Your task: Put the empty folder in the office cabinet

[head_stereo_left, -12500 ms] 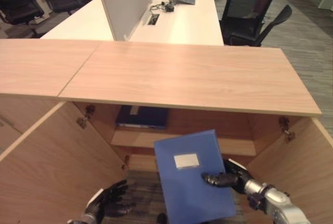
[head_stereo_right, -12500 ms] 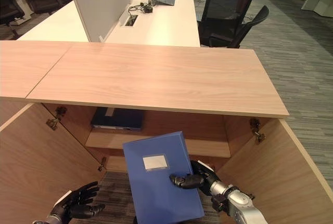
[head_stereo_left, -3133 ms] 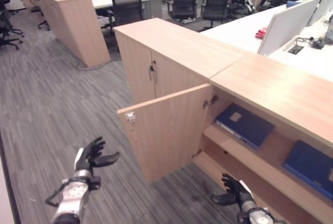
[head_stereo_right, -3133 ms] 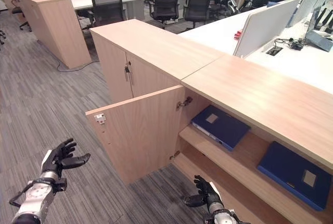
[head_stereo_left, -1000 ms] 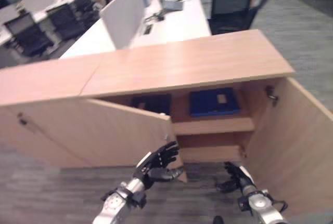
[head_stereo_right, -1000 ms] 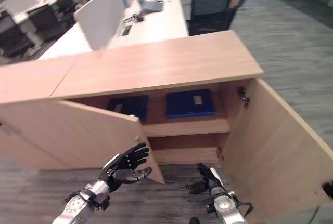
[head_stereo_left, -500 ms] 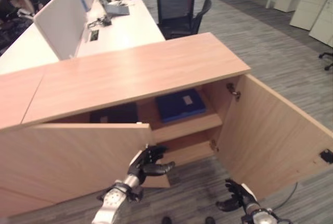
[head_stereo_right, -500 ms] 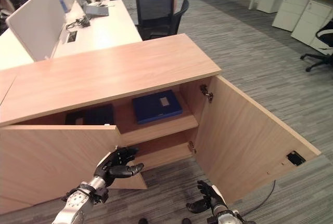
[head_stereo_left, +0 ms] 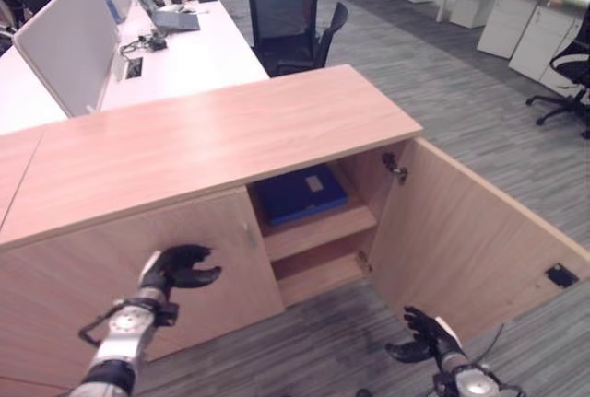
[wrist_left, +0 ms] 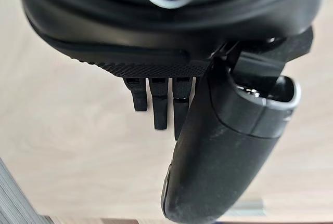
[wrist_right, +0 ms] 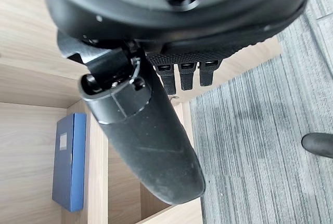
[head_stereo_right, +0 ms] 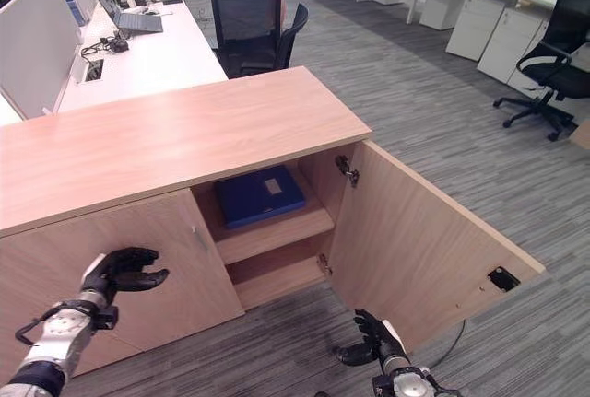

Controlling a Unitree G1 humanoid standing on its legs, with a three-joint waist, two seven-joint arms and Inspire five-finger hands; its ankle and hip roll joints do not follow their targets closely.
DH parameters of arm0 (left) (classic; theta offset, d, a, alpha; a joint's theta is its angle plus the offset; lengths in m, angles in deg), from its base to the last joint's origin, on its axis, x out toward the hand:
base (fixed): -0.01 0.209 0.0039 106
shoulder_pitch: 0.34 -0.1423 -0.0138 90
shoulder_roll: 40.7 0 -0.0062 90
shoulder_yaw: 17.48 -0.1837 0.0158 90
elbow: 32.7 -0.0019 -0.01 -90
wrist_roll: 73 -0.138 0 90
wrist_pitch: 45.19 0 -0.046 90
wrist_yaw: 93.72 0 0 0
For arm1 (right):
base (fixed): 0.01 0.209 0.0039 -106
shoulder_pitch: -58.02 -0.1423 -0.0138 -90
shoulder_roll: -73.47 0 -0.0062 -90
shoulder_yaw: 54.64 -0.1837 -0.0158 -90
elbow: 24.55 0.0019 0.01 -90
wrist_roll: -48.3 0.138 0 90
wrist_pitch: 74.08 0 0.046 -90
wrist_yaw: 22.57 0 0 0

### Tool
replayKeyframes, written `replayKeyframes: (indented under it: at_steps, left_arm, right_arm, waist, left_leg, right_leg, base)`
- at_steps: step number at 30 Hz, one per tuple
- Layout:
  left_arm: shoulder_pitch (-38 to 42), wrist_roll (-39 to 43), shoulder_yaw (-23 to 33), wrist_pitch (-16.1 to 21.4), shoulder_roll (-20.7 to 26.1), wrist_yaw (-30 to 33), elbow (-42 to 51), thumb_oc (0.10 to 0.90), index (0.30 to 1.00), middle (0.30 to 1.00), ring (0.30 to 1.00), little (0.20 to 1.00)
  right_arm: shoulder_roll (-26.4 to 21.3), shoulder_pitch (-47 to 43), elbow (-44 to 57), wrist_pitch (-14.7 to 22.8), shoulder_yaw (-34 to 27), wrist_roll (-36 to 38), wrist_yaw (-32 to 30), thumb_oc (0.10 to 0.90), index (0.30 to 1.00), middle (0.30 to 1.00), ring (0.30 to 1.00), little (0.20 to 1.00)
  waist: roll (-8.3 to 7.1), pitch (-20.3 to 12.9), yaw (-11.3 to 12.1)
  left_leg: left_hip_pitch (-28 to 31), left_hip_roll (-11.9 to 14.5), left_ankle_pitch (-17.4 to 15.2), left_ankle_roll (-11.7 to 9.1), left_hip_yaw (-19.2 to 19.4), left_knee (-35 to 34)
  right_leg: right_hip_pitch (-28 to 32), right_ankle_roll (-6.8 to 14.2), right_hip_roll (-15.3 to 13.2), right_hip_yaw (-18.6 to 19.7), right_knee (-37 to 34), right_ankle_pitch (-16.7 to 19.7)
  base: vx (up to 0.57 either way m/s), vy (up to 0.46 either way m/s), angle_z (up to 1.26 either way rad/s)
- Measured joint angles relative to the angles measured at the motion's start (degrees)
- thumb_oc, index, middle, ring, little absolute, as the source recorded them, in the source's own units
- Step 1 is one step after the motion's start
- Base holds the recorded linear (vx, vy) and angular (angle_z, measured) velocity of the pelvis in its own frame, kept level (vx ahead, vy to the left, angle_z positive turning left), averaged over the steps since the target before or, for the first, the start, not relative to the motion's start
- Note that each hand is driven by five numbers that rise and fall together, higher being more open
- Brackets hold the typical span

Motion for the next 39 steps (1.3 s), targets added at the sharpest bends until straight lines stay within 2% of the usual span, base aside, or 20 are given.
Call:
replayKeyframes:
  at_steps: [3,10,11,12,13,15,18,19,20,21,22,23,24,25,26,30,34,36,38,39]
  left_arm:
    - [0.13,-1.90,0.00,0.00,2.15,0.09,-0.80,0.800,0.900,0.900,0.900,0.900]
    - [1.32,-1.29,0.06,-0.11,0.06,2.87,-0.20,0.800,0.900,0.900,0.900,0.900]
    - [0.56,-0.42,0.94,-0.21,-1.30,4.38,1.55,0.800,0.900,0.900,0.900,0.900]
    - [-2.77,2.07,2.67,-0.17,-5.03,6.64,7.76,0.800,0.900,0.900,0.900,0.900]
    - [-4.89,3.12,2.94,0.09,-7.53,7.30,11.41,0.800,0.900,0.900,0.900,0.900]
    - [-9.20,3.61,1.54,1.03,-13.36,6.85,17.39,0.800,0.900,0.900,0.900,0.900]
    - [-12.88,5.11,-2.35,1.82,-16.61,4.63,20.70,0.800,0.900,0.900,0.900,0.900]
    - [-14.03,5.12,-2.99,1.89,-17.58,4.12,21.15,0.800,0.900,0.900,0.900,0.900]
    - [-14.55,5.08,-3.97,1.60,-18.39,3.64,21.15,0.800,0.900,0.900,0.900,0.900]
    - [-15.46,5.14,-5.60,1.44,-20.26,2.37,21.07,0.800,0.900,0.900,0.900,0.900]
    - [-16.76,5.26,-6.90,1.25,-23.49,1.72,20.95,0.800,0.900,0.900,0.900,0.900]
    - [-17.01,5.24,-7.82,1.15,-24.07,1.56,20.98,0.800,0.900,0.900,0.900,0.900]
    - [-17.95,5.12,-8.66,1.04,-24.10,0.18,21.06,0.800,0.900,0.900,0.900,0.900]
    - [-18.45,5.07,-8.82,0.82,-24.16,-0.81,21.15,0.800,0.900,0.900,0.900,0.900]
    - [-18.87,5.04,-8.81,0.33,-24.26,-2.03,20.23,0.800,0.900,0.900,0.900,0.900]
    - [-18.83,5.04,-7.83,-0.43,-23.95,-2.13,19.20,0.800,0.900,0.900,0.900,0.900]
    - [-18.03,5.08,-7.58,-0.79,-23.82,-2.43,16.81,0.800,0.900,0.900,0.900,0.900]
    - [-17.58,5.08,-7.40,-0.89,-23.64,-2.31,15.90,0.800,0.900,0.900,0.900,0.900]
    - [-18.02,5.12,-7.35,-0.93,-23.70,-2.24,14.70,0.800,0.900,0.900,0.900,0.900]
    - [-18.23,5.11,-7.43,-0.98,-23.70,-2.30,14.05,0.800,0.900,0.900,0.900,0.900]
  right_arm:
    - [0.26,0.09,-0.30,0.03,0.04,0.19,0.01,0.800,0.900,0.900,0.900,0.900]
    - [2.55,-0.12,-0.50,0.50,1.05,0.46,-0.30,0.800,0.900,0.900,0.900,0.900]
    - [2.97,-0.35,-0.75,0.54,0.97,0.47,-0.61,0.800,0.900,0.900,0.900,0.900]
    - [3.86,-0.93,-1.01,0.54,0.63,0.45,-1.04,0.800,0.900,0.900,0.900,0.900]
    - [4.19,-1.12,-1.08,0.53,0.43,0.45,-1.32,0.800,0.900,0.900,0.900,0.900]
    - [5.16,-1.21,-0.99,0.47,0.60,0.39,-1.34,0.800,0.900,0.900,0.900,0.900]
    - [6.93,-1.43,-0.92,0.54,0.54,0.29,-1.57,0.800,0.900,0.900,0.900,0.900]
    - [7.17,-1.81,-1.12,0.53,0.51,0.28,-1.60,0.800,0.900,0.900,0.900,0.900]
    - [6.94,-1.85,-1.20,0.53,0.39,0.27,-1.84,0.800,0.900,0.900,0.900,0.900]
    - [6.27,-2.25,-2.38,0.37,-0.25,0.18,-2.47,0.800,0.900,0.900,0.900,0.900]
    - [5.07,-2.57,-4.61,-0.15,-1.86,0.17,-3.13,0.800,0.900,0.900,0.900,0.900]
    - [4.12,-2.29,-4.73,-0.40,-2.07,0.17,-3.36,0.800,0.900,0.900,0.900,0.900]
    - [3.06,-2.04,-4.80,-0.70,-2.08,0.12,-3.35,0.800,0.900,0.900,0.900,0.900]
    - [2.28,-1.59,-4.76,-0.87,-2.34,0.07,-3.25,0.800,0.900,0.900,0.900,0.900]
    - [1.06,-1.00,-4.89,-1.27,-2.30,-0.12,-3.24,0.800,0.900,0.900,0.900,0.900]
    - [-0.37,-0.01,-4.93,-1.31,-2.24,-0.10,-2.79,0.800,0.900,0.900,0.900,0.900]
    - [-0.44,-0.07,-5.60,-1.13,-2.14,-0.10,-2.25,0.800,0.900,0.900,0.900,0.900]
    - [-0.22,-0.06,-5.76,-1.13,-2.27,-0.06,-2.25,0.800,0.900,0.900,0.900,0.900]
    - [-0.28,-0.11,-6.01,-1.17,-2.61,0.29,-2.35,0.800,0.900,0.900,0.900,0.900]
    - [-0.42,-0.43,-5.99,-1.16,-3.06,0.49,-2.69,0.800,0.900,0.900,0.900,0.900]
  waist:
    - [-1.48,-0.91,-0.41]
    - [-3.17,-1.17,-0.30]
    - [-3.04,-0.89,0.10]
    - [-2.17,0.29,2.05]
    - [-1.46,0.71,3.36]
    - [-0.82,1.16,4.32]
    - [-2.46,1.07,4.17]
    - [-2.69,0.98,4.11]
    - [-1.53,1.06,3.94]
    - [0.87,1.50,3.86]
    - [3.06,1.90,3.54]
    - [4.40,1.81,3.43]
    - [5.21,1.90,2.37]
    - [5.25,2.06,2.39]
    - [6.08,1.88,2.10]
    - [5.86,1.98,1.25]
    - [5.95,2.00,1.09]
    - [5.48,2.31,0.93]
    - [4.69,2.68,1.05]
    - [4.42,2.88,1.28]
  left_leg:
    - [-0.54,-0.18,-0.01,0.50,0.36,0.00]
    - [-2.55,-0.54,1.02,1.29,1.42,0.02]
    - [-2.55,-0.37,1.08,1.32,1.84,0.02]
    - [-2.40,0.57,1.76,2.15,3.82,0.02]
    - [-2.38,1.25,1.43,2.28,4.72,0.04]
    - [-2.51,2.37,1.16,1.63,5.04,0.02]
    - [-3.15,1.83,1.68,0.10,5.28,0.01]
    - [-3.17,2.27,1.92,-0.79,5.89,0.03]
    - [-3.39,3.07,2.09,-1.21,5.86,0.02]
    - [-3.47,5.00,2.37,-2.28,5.98,0.07]
    - [-3.30,6.55,2.08,-3.51,6.70,0.11]
    - [-3.26,7.04,2.25,-3.65,6.85,0.21]
    - [-3.16,7.53,2.40,-4.11,7.21,0.27]
    - [-2.78,7.80,2.57,-4.30,7.71,0.30]
    - [-1.89,8.32,2.58,-4.43,8.05,0.35]
    - [-1.41,9.68,2.76,-4.74,8.00,0.34]
    - [-2.13,11.58,3.04,-5.35,7.77,3.25]
    - [-4.12,12.26,3.93,-6.72,6.12,6.77]
    - [-4.09,12.61,6.91,-9.43,4.99,7.87]
    - [-4.28,12.72,8.34,-9.30,4.40,8.48]
  right_leg:
    - [-0.83,0.20,-0.26,0.40,0.15,0.35]
    - [-5.23,1.29,-0.63,0.31,4.96,0.62]
    - [-6.17,1.68,-0.54,-0.96,6.27,0.74]
    - [-7.61,3.01,-2.52,-9.10,6.41,-1.81]
    - [-7.64,2.67,-4.21,-14.80,7.46,-1.81]
    - [-6.77,3.39,-8.45,-19.90,9.15,-2.28]
    - [-4.42,4.38,-11.33,-15.94,8.28,-2.92]
    - [-4.06,4.92,-10.60,-15.74,6.70,-0.51]
    - [-3.63,4.58,-9.37,-15.81,5.54,-0.15]
    - [-3.89,4.22,-7.82,-15.62,5.09,0.26]
    - [-5.59,3.39,-6.60,-14.94,7.44,-1.31]
    - [-5.72,3.39,-6.16,-14.86,7.47,-1.21]
    - [-5.81,3.42,-5.62,-14.93,7.04,-1.36]
    - [-5.23,3.19,-5.18,-14.48,6.04,-0.88]
    - [-3.82,3.11,-4.38,-13.98,4.34,-0.16]
    - [-1.79,2.17,-2.49,-13.33,0.47,1.60]
    - [-1.56,0.83,-0.38,-13.26,0.53,0.44]
    - [-1.78,-0.06,-0.37,-13.29,0.97,0.03]
    - [-0.60,-1.18,0.18,-13.22,0.10,0.07]
    - [-0.40,-2.05,0.40,-12.88,0.10,0.04]
  base:
    - [-0.02,0.061,-0.11]
    - [-0.08,0.013,-0.04]
    - [-0.04,-0.067,-0.39]
    - [-0.02,-0.095,-0.60]
    - [0.00,-0.100,-0.61]
    - [0.03,-0.123,-0.29]
    - [0.04,-0.222,-0.09]
    - [0.01,-0.109,-0.22]
    - [0.04,-0.308,-0.29]
    - [0.12,-0.439,-0.35]
    - [0.12,-0.439,-0.39]
    - [0.11,-0.351,-0.29]
    - [0.04,-0.200,-0.20]
    - [0.07,-0.322,-0.31]
    - [0.06,-0.298,-0.31]
    - [0.05,-0.258,-0.13]
    - [0.01,-0.225,-0.05]
    - [0.07,-0.158,0.05]
    - [0.07,-0.101,-0.04]
    - [0.10,-0.117,-0.09]
